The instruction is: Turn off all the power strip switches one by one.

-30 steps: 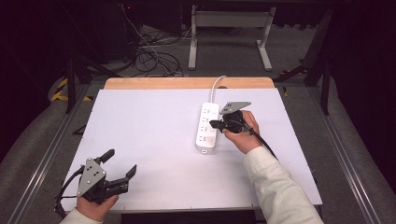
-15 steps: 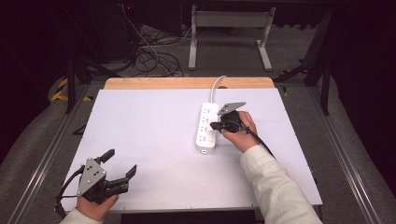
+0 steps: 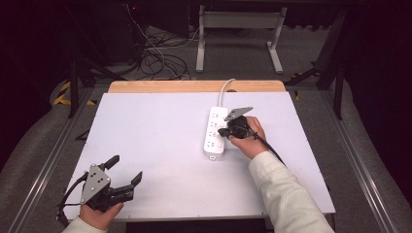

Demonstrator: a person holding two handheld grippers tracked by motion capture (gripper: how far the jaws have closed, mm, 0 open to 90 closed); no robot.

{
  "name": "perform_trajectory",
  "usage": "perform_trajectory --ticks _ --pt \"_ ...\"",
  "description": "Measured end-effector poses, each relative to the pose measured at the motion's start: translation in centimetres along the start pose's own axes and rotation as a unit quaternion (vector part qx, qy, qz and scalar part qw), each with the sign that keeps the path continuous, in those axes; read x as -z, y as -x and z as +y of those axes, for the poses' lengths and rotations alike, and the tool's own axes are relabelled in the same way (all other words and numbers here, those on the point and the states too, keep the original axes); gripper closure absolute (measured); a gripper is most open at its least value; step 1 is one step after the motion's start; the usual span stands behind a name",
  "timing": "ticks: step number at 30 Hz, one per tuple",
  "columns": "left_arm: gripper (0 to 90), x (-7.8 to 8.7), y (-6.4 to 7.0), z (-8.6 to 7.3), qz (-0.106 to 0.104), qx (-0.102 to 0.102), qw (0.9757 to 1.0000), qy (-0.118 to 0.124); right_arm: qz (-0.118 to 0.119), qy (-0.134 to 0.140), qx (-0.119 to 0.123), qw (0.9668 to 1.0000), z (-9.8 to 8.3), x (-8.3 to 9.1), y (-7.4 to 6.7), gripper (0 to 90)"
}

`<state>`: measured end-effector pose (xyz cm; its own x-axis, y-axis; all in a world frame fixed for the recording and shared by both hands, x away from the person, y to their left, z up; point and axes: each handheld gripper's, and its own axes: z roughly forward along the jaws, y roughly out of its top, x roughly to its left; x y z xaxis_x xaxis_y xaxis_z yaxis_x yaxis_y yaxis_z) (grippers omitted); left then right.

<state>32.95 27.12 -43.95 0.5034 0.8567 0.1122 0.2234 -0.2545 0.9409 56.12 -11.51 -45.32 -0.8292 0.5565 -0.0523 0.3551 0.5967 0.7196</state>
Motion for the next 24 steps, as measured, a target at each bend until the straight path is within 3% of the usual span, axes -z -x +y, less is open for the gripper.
perform_trajectory --ticks 24 --pt "14.0 0.05 0.1 0.02 0.0 -0.002 1.0 0.001 0.001 -0.005 -0.012 0.9999 -0.03 -0.34 -0.21 90.0"
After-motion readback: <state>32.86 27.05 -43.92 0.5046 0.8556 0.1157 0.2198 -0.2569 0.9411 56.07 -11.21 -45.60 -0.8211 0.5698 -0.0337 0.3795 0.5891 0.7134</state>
